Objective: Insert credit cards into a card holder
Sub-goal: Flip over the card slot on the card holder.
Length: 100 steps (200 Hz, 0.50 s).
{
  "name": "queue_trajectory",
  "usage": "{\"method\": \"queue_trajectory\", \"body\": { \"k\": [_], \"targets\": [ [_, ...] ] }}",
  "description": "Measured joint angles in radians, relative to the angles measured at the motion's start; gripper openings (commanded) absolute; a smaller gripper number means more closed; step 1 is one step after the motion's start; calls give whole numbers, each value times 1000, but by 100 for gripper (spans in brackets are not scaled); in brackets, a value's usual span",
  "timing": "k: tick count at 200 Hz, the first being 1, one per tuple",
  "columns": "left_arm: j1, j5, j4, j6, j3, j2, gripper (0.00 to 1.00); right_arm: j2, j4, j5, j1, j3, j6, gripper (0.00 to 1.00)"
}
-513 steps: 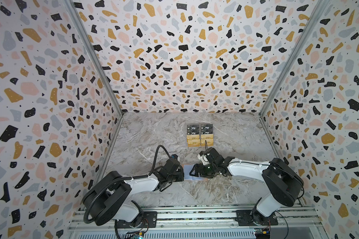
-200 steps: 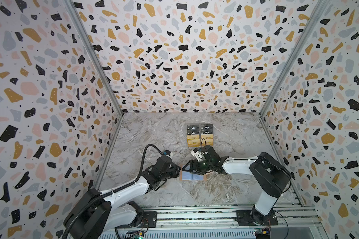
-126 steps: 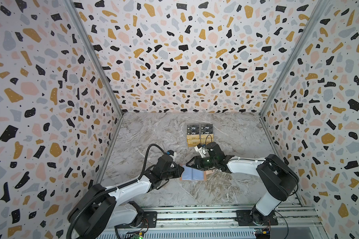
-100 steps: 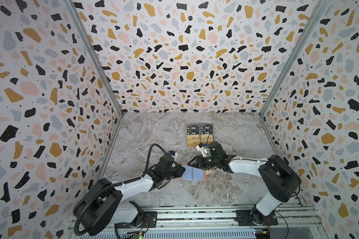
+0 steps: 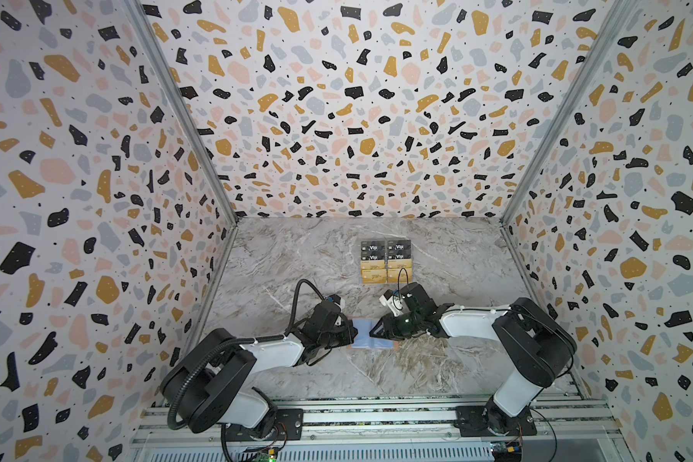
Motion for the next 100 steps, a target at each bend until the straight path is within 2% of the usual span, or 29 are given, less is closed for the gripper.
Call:
{"method": "queue_trajectory", "body": {
  "k": [63,100],
  "targets": [
    [0,-18,-9,6,-6,11,6,0,-131,82,-5,56,-84,39],
    [0,-18,-25,5,-6,-14,10,-6,-150,82,-4,66,-87,35]
  ]
}}
